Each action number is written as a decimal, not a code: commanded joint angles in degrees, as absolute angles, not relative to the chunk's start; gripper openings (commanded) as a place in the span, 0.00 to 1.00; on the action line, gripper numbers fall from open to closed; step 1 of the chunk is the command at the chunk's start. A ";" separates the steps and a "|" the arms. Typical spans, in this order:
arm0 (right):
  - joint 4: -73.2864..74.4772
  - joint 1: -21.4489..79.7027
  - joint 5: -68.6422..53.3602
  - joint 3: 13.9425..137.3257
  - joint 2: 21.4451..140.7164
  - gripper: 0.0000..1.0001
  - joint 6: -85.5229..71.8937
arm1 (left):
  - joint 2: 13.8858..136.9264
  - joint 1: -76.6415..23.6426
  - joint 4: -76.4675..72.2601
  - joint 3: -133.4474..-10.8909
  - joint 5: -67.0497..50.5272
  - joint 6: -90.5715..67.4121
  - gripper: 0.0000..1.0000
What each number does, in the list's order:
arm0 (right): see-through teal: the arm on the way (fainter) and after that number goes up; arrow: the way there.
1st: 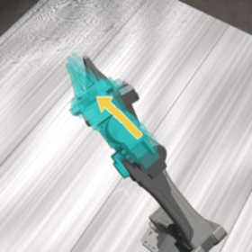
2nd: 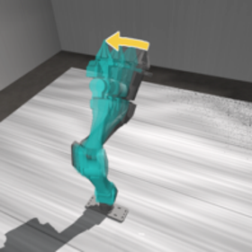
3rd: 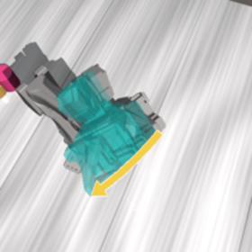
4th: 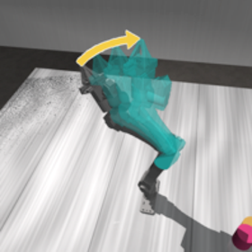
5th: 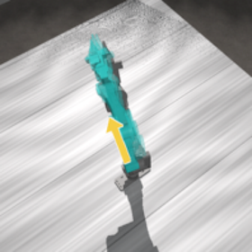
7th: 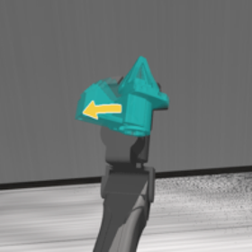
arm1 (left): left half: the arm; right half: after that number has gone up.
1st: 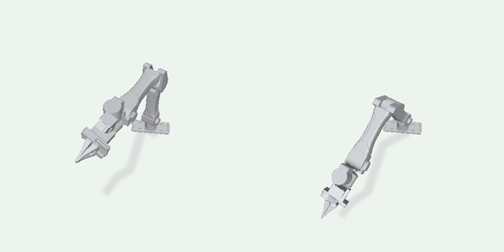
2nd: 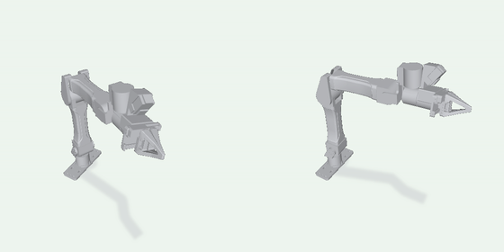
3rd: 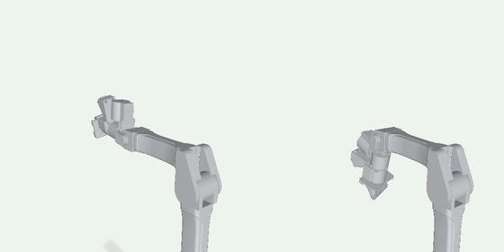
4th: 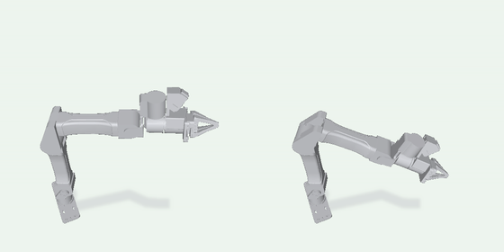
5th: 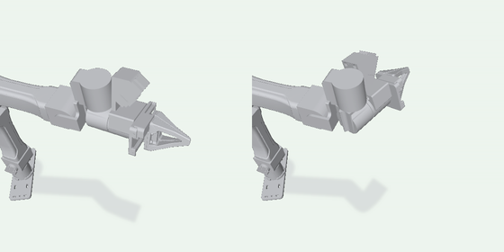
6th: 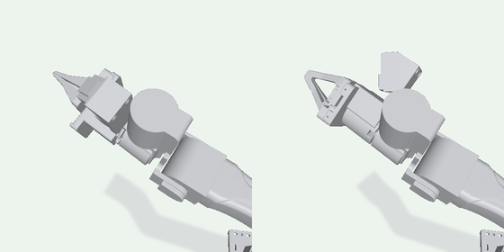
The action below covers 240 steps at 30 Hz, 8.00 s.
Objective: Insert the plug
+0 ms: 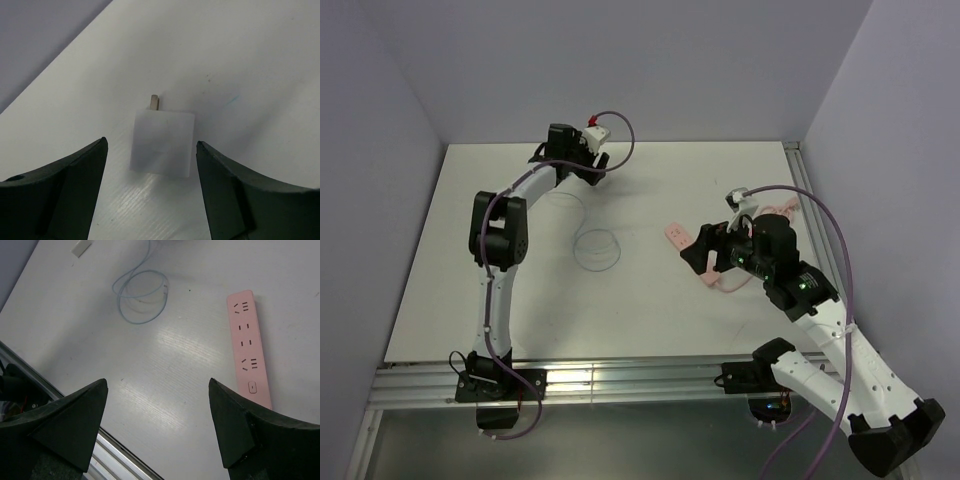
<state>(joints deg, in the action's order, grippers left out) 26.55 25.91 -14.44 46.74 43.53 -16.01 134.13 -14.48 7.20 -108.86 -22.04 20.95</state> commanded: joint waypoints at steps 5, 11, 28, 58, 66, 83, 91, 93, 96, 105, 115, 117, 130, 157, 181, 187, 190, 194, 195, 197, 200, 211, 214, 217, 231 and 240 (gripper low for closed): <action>23.04 26.19 -14.85 43.95 44.21 0.88 -16.70 | 136.93 -14.06 10.02 -111.62 -21.27 23.73 0.77; 22.76 26.37 -14.77 43.59 45.44 0.86 -17.23 | 141.06 -13.97 12.65 -116.36 -20.65 22.06 0.74; 23.82 26.72 -4.93 41.92 44.65 0.94 -23.46 | 136.15 -14.06 12.13 -114.79 -26.63 19.25 0.00; 20.92 26.89 -7.48 62.93 56.17 0.89 -45.43 | 71.38 -49.37 -14.32 -60.22 15.78 -30.24 0.00; 16.96 27.16 -10.44 58.09 50.27 0.85 -48.78 | 67.06 -60.54 -11.06 -56.96 31.96 -30.24 0.00; 10.02 33.31 -14.06 58.36 56.59 0.69 -46.32 | 70.22 -65.48 -12.39 -58.53 30.68 -33.40 0.00; 13.26 33.75 -11.43 59.50 56.60 0.00 -43.77 | 70.58 -66.09 -10.55 -61.26 20.76 -29.02 0.32; 14.76 33.75 -10.81 60.03 55.81 0.00 -41.58 | 68.65 -66.09 -10.81 -60.91 16.02 -25.94 0.64; 18.97 33.75 -11.69 62.13 55.46 0.00 -36.14 | 64.00 -65.83 -8.62 -59.59 9.42 -23.21 0.83; 24.08 32.26 -36.00 64.07 53.52 0.00 -20.05 | 47.82 -57.67 3.77 -55.29 -13.95 -20.13 0.83; 16.26 33.31 -55.64 61.52 53.35 0.00 -20.39 | 48.68 -48.16 1.07 -50.81 -42.26 -22.76 0.73; 16.52 33.49 -56.33 61.52 53.26 0.00 -19.60 | 49.48 -48.08 -1.56 -49.75 -44.81 -23.73 0.72; 16.87 35.42 -59.06 60.91 53.44 0.00 -17.93 | 55.81 -48.08 -5.63 -50.36 -46.33 -25.40 0.70; 15.99 38.23 -53.27 62.31 55.72 0.27 -19.51 | 56.78 -47.55 -10.12 -48.25 -49.22 -28.39 0.00; -1.65 34.98 -35.42 49.14 48.96 0.75 -44.12 | 47.98 -40.34 -30.40 -37.79 -24.25 -55.88 0.00; 3.23 35.24 -34.90 50.00 46.94 0.79 -33.08 | 51.59 -38.85 -32.44 -37.88 -27.41 -65.91 0.00; 11.41 35.33 -32.44 52.56 45.71 0.91 -21.56 | 53.61 -36.40 -27.35 -39.90 -30.66 -72.93 0.00; 10.12 35.59 -32.77 51.95 42.46 0.98 -13.20 | 56.25 -33.23 -28.46 -39.99 -35.59 -84.62 0.00; 8.98 35.60 -33.31 51.77 42.36 0.99 -12.66 | 56.86 -32.79 -29.96 -39.64 -35.86 -89.25 0.00; 7.30 35.77 -34.19 51.94 42.80 0.99 -11.78 | 57.56 -32.70 -34.17 -38.24 -35.95 -94.19 0.00; 5.71 37.35 -30.60 53.60 44.64 0.99 -9.76 | 58.80 -32.69 -34.80 -38.06 -34.55 -104.04 0.00; -9.75 42.63 -18.02 55.55 54.75 0.95 -8.44 | 61.53 -32.87 -44.74 -36.21 -29.18 -125.07 0.00; -14.49 43.33 -18.28 54.06 55.28 0.92 -9.05 | 60.73 -32.87 -42.89 -36.47 -28.30 -125.59 0.00; -15.65 43.59 -19.60 54.66 56.33 0.85 -9.84 | 61.35 -32.87 -46.13 -36.21 -28.65 -127.61 0.00; -18.10 43.59 -27.15 53.70 56.78 0.83 -8.35 | 61.79 -32.87 -50.71 -35.42 -28.92 -130.95 0.01; -19.16 43.59 -26.37 53.61 58.27 0.79 -8.97 | 62.05 -32.87 -51.07 -34.81 -29.18 -131.66 0.00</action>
